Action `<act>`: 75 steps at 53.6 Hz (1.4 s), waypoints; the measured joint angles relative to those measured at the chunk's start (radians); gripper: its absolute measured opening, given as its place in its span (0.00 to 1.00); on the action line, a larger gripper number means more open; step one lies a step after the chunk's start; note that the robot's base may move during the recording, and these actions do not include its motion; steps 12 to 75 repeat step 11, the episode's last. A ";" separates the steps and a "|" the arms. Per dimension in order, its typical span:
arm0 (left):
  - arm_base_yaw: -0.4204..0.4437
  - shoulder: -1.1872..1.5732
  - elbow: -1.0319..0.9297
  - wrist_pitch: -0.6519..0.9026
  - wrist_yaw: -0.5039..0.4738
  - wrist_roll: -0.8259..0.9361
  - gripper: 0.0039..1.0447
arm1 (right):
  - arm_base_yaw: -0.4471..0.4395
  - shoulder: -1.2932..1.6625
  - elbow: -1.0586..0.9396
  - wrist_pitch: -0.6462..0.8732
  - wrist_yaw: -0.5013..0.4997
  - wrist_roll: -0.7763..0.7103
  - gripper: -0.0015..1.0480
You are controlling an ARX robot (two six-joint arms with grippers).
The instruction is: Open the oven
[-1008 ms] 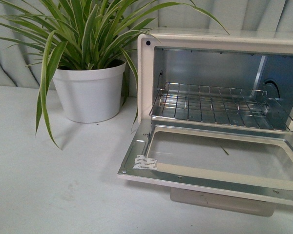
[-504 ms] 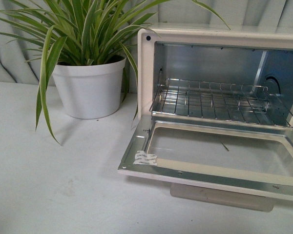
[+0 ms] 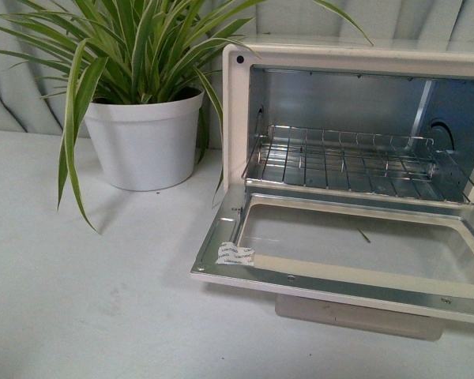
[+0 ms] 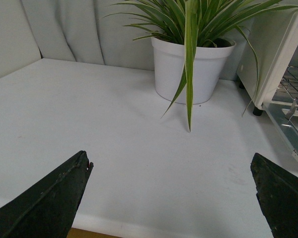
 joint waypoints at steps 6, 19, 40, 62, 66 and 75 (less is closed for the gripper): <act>0.000 0.000 0.000 0.000 0.000 0.000 0.94 | 0.000 0.000 0.000 0.000 0.000 0.000 0.91; 0.000 0.000 0.000 0.000 0.000 0.000 0.94 | 0.000 0.000 0.000 0.000 0.000 0.000 0.91; 0.000 0.000 0.000 0.000 0.000 0.000 0.94 | 0.000 0.000 0.000 0.000 0.000 0.000 0.91; 0.000 0.000 0.000 0.000 0.000 0.000 0.94 | 0.000 0.000 0.000 0.000 0.000 0.000 0.91; 0.000 0.000 0.000 0.000 0.000 0.000 0.94 | 0.000 0.000 0.000 0.000 0.000 0.000 0.91; 0.000 0.000 0.000 0.000 0.000 0.000 0.94 | 0.000 0.000 0.000 0.000 0.000 0.000 0.91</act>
